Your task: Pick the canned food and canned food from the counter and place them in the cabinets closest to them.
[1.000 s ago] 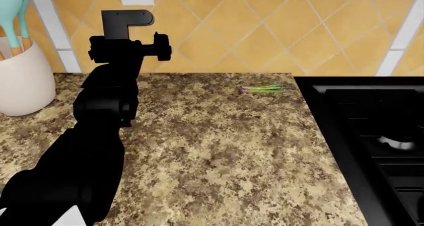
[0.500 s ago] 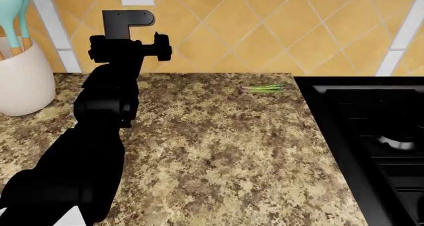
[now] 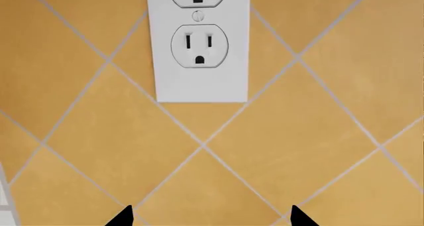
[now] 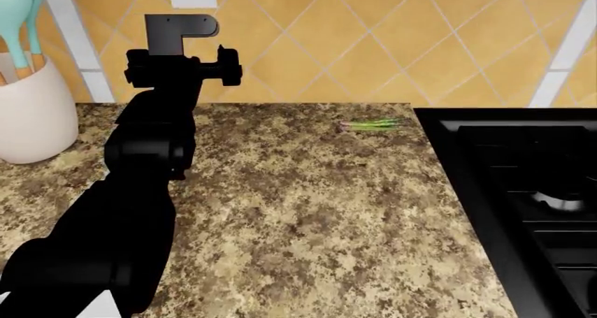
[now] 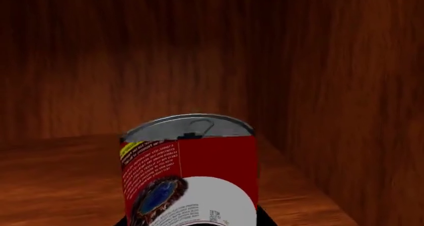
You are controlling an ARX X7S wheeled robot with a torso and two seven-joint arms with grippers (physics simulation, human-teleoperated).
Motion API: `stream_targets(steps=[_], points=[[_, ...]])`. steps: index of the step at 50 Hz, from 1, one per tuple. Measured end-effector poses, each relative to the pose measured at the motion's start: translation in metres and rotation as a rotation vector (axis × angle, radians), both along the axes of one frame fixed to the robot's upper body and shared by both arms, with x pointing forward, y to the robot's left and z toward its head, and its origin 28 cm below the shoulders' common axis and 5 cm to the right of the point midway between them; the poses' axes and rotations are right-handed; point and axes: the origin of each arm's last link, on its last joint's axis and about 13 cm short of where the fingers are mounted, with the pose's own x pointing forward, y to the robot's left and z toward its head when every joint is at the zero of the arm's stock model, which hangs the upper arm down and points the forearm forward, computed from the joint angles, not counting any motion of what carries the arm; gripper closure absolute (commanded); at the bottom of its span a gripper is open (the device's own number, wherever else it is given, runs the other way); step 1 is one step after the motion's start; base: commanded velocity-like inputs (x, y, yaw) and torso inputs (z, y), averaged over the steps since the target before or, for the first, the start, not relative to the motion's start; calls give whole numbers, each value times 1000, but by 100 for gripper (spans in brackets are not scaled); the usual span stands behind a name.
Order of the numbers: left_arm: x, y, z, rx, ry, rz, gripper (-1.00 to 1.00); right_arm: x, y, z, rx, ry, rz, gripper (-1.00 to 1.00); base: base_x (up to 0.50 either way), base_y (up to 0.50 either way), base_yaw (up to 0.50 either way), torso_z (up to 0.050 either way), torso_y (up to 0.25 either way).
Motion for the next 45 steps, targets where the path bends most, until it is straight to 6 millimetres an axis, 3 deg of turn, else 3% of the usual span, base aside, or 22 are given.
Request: stream_targets(steps=[45], points=[[0,0,0,2,-3,-8,-100,7,0,-8,-36,-82,25,-100,3,0,0,0,0]])
